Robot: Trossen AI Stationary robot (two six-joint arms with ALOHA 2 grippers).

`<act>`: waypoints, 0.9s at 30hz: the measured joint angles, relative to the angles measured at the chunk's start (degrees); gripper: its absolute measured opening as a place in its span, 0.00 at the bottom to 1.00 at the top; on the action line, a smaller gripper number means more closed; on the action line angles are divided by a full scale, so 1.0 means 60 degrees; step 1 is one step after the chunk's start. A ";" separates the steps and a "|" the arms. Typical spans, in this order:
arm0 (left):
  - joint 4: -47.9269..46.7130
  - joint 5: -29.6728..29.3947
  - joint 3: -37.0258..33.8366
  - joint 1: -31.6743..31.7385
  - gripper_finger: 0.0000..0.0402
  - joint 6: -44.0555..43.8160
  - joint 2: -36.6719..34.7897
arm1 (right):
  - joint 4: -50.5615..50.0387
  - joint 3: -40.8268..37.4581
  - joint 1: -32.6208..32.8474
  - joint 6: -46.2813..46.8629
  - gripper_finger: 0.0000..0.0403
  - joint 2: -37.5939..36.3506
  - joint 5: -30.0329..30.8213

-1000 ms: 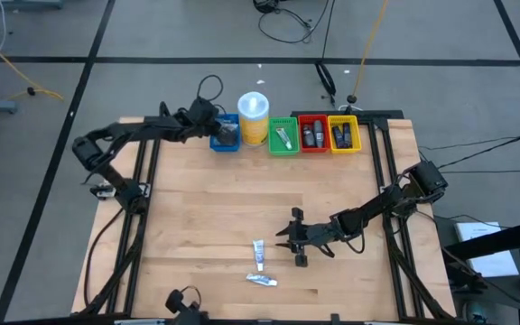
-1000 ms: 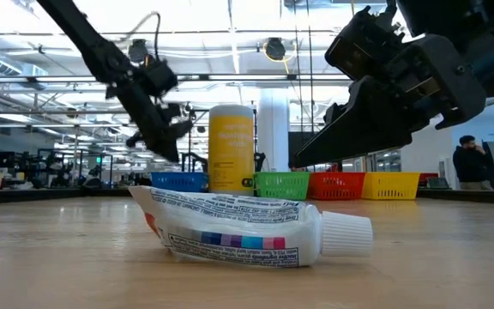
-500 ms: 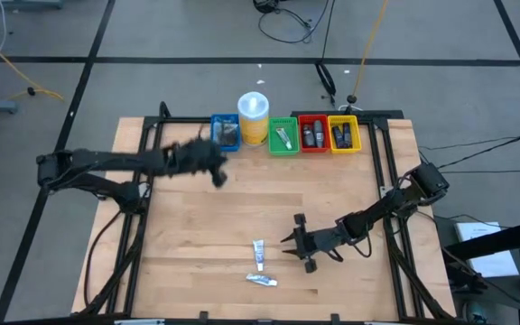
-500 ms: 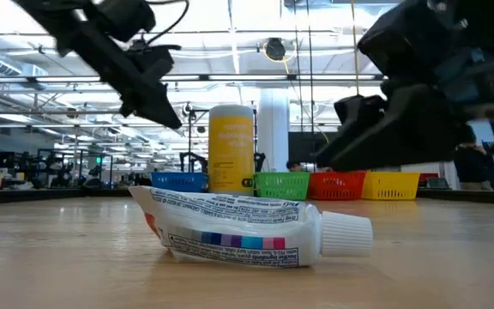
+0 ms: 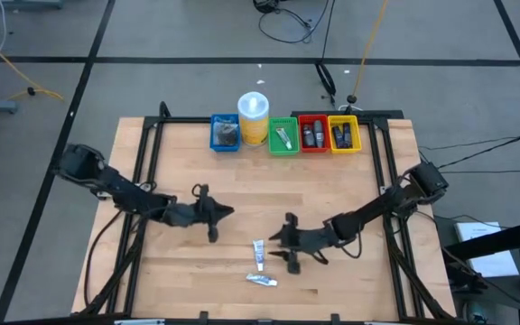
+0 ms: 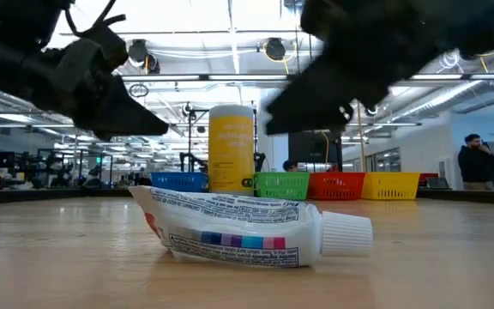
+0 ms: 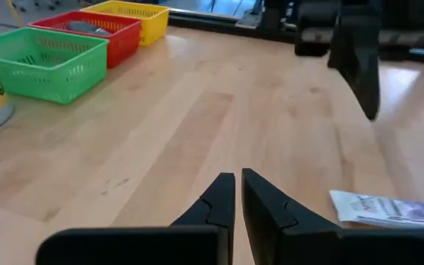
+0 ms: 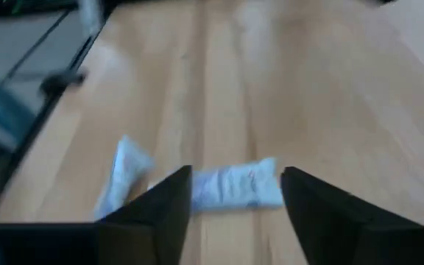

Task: Pick & Place Travel size toiletries
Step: Put the toothpaste into the green basket

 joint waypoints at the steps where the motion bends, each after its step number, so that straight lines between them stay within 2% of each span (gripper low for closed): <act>1: 0.0045 -0.0128 0.0084 -0.0047 0.06 0.0012 0.0194 | -0.0276 0.0282 -0.0008 0.0335 0.56 0.0130 0.0221; 3: 0.0054 -0.0208 0.0174 -0.0055 0.06 0.0011 0.0447 | -0.0659 0.0759 0.0005 0.0849 0.64 0.0541 0.0683; 6: 0.0062 -0.0244 0.0301 -0.0009 0.06 -0.0003 0.0795 | -0.1099 0.1471 0.0161 0.1257 0.74 0.1289 0.0718; 9: 0.0037 -0.0247 0.0297 0.0069 0.06 -0.0161 0.0933 | -0.2010 0.2395 0.0173 0.1853 0.79 0.2018 0.0707; 12: -0.0149 -0.0253 0.0287 0.0129 0.06 -0.0286 0.0972 | -0.2640 0.3172 0.0155 0.2301 0.79 0.2741 0.0872; 17: -0.0248 -0.0251 0.0294 0.0127 0.06 -0.0412 0.0966 | -0.3212 0.4002 0.0184 0.2058 0.75 0.3529 0.1023; 27: -0.0310 -0.0251 0.0294 0.0098 0.06 -0.0739 0.0966 | -0.4982 0.4040 0.0213 0.1055 0.68 0.3194 0.1677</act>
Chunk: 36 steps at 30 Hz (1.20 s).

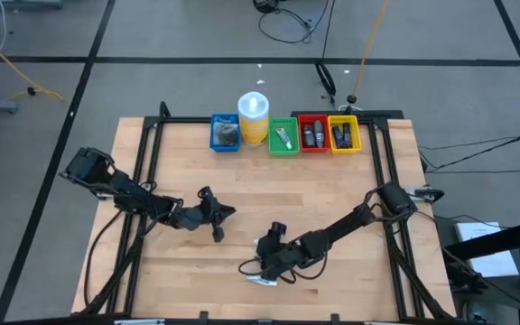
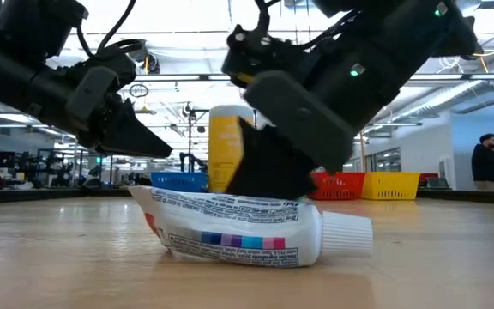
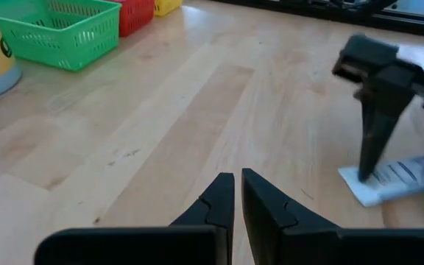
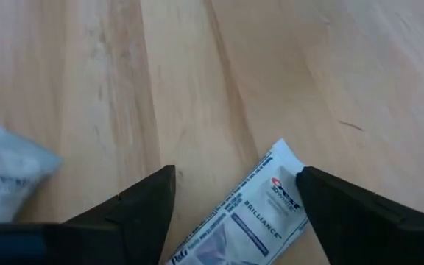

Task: Pick & Place Travel size toiletries
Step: Put the toothpaste into the green basket

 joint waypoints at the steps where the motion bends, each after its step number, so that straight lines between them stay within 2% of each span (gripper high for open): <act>1: 0.0000 0.0000 0.0000 0.0000 0.06 0.0000 0.0000 | -0.0173 -0.0007 0.0000 -0.0089 0.67 -0.0093 -0.0003; 5: 0.0005 0.0000 0.0000 0.0000 0.06 0.0001 0.0000 | -0.0814 -0.0023 0.0049 0.0016 0.65 -0.0396 0.0287; 11: -0.0012 0.0000 0.0000 0.0000 0.06 -0.0004 0.0000 | -0.1583 -0.0122 0.0418 0.1142 0.62 -0.0832 0.1014; 16: -0.0055 0.0000 0.0000 0.0000 0.06 -0.0106 -0.0004 | -0.1386 -0.0524 0.0623 0.2445 0.62 -0.0830 0.0928; 20: -0.0163 -0.0001 0.0000 0.0000 0.06 -0.0116 0.0000 | -0.0240 -0.1204 0.0652 0.2316 0.59 -0.0711 0.0772; 24: -0.0190 -0.0002 0.0000 0.0000 0.06 -0.0209 -0.0004 | 0.1048 -0.2009 0.0627 0.1782 0.50 -0.0743 0.0886; 31: -0.0223 -0.0004 0.0000 0.0004 0.06 -0.0248 -0.0004 | 0.3076 -0.3002 0.0484 0.0576 0.27 -0.0731 0.1275; 36: -0.0223 -0.0004 0.0000 0.0004 0.06 -0.0272 -0.0004 | 0.3338 -0.3136 0.0188 -0.0324 0.14 -0.1187 0.1281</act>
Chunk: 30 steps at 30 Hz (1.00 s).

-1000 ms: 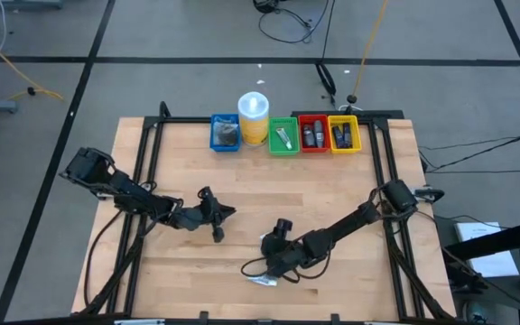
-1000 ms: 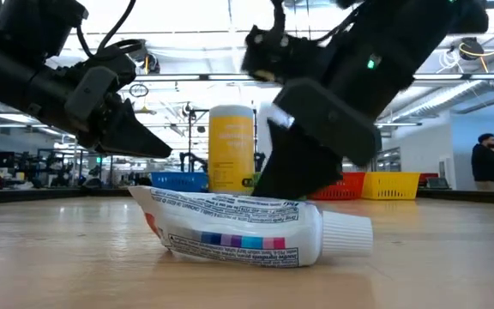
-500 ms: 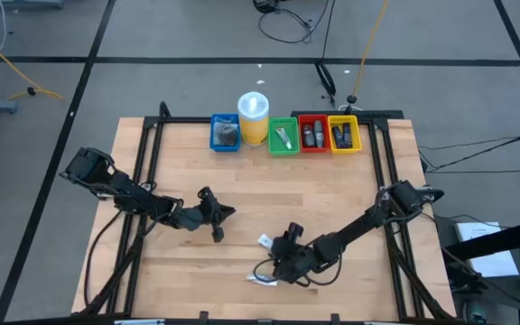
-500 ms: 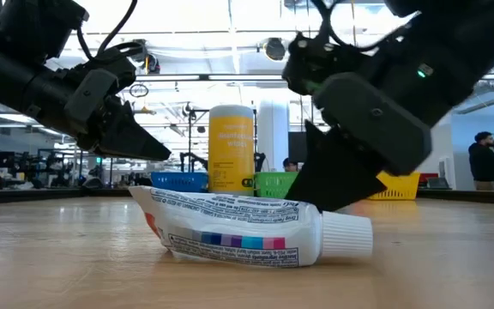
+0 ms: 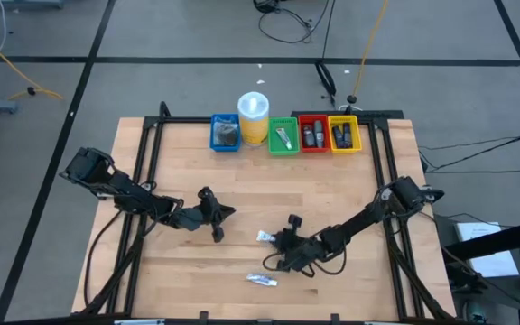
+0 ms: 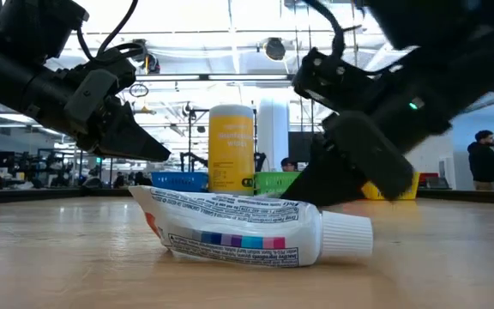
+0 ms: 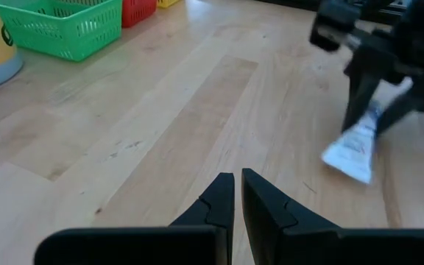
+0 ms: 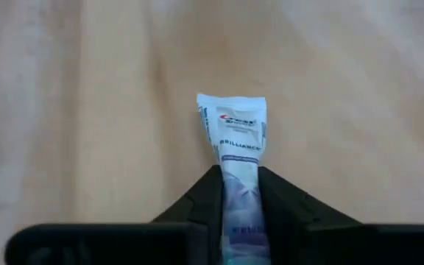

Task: Pick & Place Travel size toiletries
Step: Put the toothpaste into the green basket

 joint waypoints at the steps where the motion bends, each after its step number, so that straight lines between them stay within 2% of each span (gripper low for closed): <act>1: -0.0002 0.0000 0.0000 0.0000 0.06 -0.0008 0.0000 | -0.0111 -0.0007 -0.0062 -0.0153 0.12 -0.0233 0.0030; 11: 0.0009 -0.0005 0.0000 0.0004 0.06 -0.0008 -0.0004 | -0.1031 0.0029 -0.1362 -0.1478 0.11 -0.3272 0.0192; 19: 0.0057 -0.0039 0.0000 0.0011 0.06 -0.0008 -0.0004 | -0.2061 0.0036 -0.3586 -0.1909 0.11 -0.4958 0.0147; 25: 0.0066 -0.0132 0.0000 0.0022 0.06 -0.0005 -0.0004 | -0.2523 0.0040 -0.5992 -0.1654 0.11 -0.5154 -0.1123; 30: 0.0066 -0.0500 0.0000 0.0022 0.06 -0.0002 -0.0004 | -0.2165 0.0044 -0.7855 -0.0816 0.11 -0.4461 -0.2617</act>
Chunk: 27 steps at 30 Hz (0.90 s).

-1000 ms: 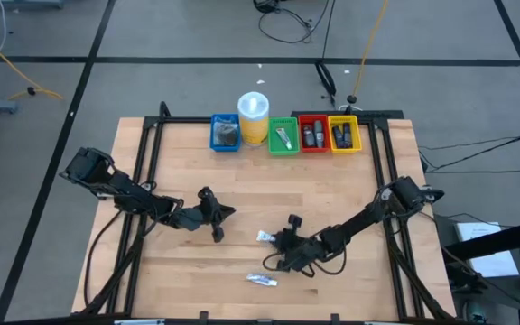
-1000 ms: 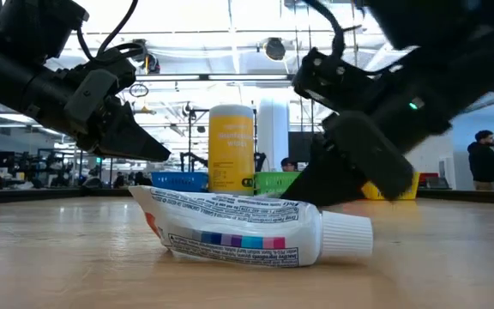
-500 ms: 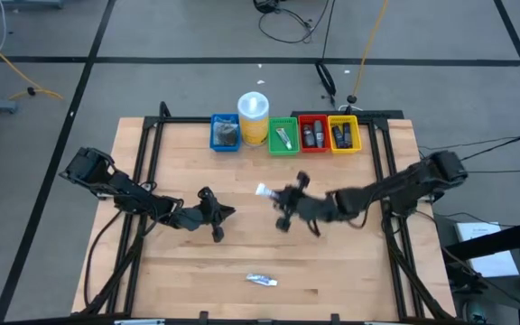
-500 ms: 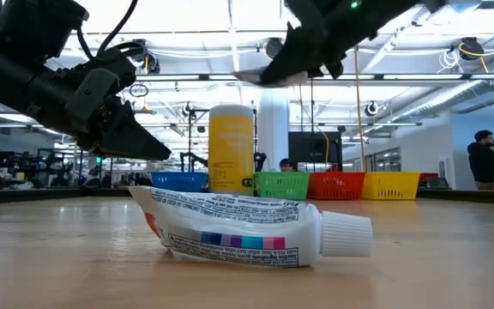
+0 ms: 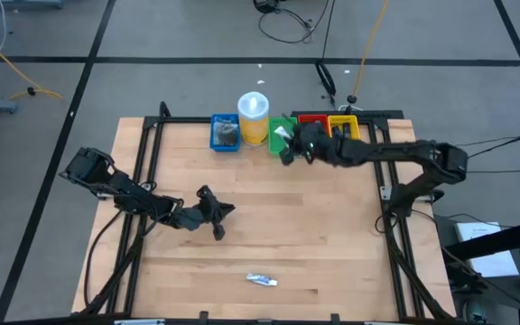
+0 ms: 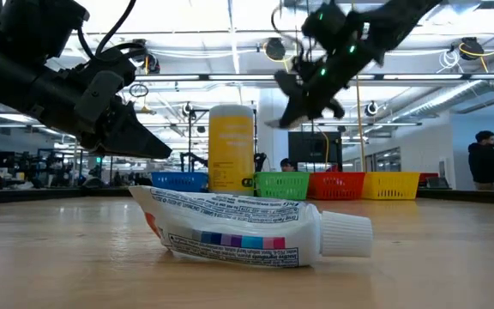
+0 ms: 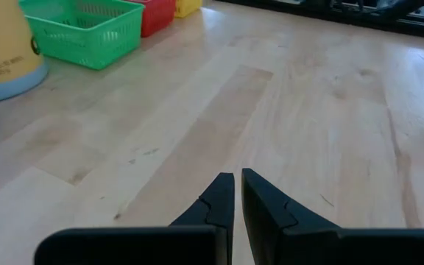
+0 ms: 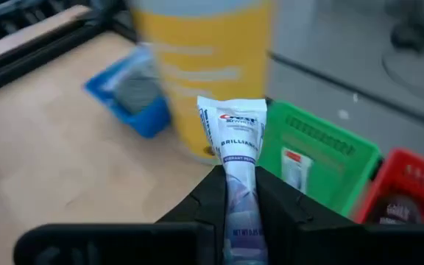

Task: Pick & Place Travel size toiletries
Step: Put the toothpaste into the green basket

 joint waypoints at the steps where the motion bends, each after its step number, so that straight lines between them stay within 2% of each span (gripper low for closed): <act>1: 0.0002 -0.0035 0.0000 0.0000 0.06 0.0003 0.0000 | 0.0218 0.0000 -0.0274 0.0215 0.11 0.0191 -0.0225; 7: 0.0009 -0.0074 0.0000 0.0062 0.06 0.0060 0.0000 | 0.1323 0.0005 -0.1149 0.0972 0.11 0.1549 -0.0518; 11: 0.0007 -0.0052 0.0000 0.0118 0.06 0.0044 0.0000 | 0.2248 0.0011 -0.1342 0.1300 0.11 0.2468 -0.0817; 17: 0.0015 0.0008 0.0000 0.0106 0.06 -0.0006 0.0000 | 0.2526 0.0015 -0.1436 0.1694 0.12 0.3132 -0.0994; 24: 0.0136 0.0017 -0.0002 0.0067 0.06 0.0016 0.0000 | 0.2587 0.0022 -0.1498 0.1921 0.25 0.3272 -0.0990; 27: 0.0571 0.0019 -0.0004 -0.0180 0.06 0.0577 0.0000 | 0.2669 0.0022 -0.1498 0.1825 0.33 0.3270 -0.0973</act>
